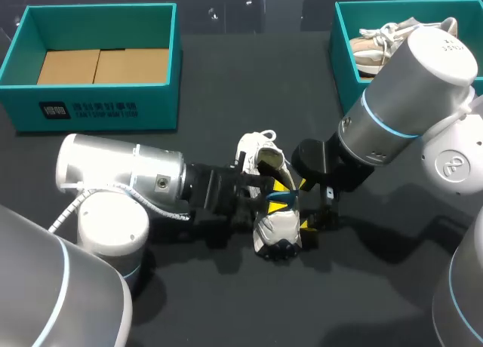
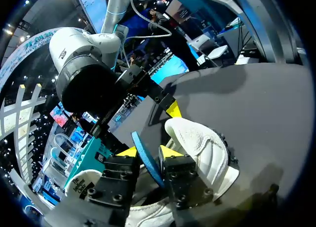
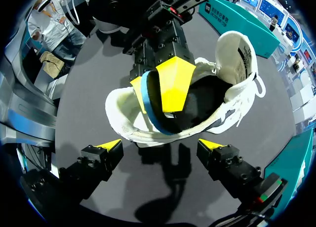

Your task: Take the shoe out of the shoebox, open the shoe tongue, remove and reinsert the insole, then place the shoe into the shoebox

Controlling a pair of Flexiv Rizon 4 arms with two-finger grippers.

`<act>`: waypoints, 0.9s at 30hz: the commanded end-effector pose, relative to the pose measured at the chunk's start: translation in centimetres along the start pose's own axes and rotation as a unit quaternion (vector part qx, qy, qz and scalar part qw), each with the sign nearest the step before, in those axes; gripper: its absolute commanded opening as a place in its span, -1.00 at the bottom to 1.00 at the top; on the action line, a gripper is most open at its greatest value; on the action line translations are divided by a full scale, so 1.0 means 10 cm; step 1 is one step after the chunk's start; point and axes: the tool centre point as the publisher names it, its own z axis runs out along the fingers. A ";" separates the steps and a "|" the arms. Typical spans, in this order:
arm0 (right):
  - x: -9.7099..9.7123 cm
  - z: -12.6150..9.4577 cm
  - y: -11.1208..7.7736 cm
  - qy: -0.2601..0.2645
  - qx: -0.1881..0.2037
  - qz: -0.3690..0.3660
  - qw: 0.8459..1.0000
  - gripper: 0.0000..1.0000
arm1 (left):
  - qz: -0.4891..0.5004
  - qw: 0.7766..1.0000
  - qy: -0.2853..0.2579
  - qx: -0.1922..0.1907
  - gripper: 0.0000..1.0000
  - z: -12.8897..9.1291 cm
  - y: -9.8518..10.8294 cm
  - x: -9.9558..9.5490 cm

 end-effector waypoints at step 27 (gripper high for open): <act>0.01 0.01 0.00 -0.002 0.000 0.000 1.000 1.00 | -0.005 0.987 0.160 -0.002 -0.51 -0.12 0.00 0.21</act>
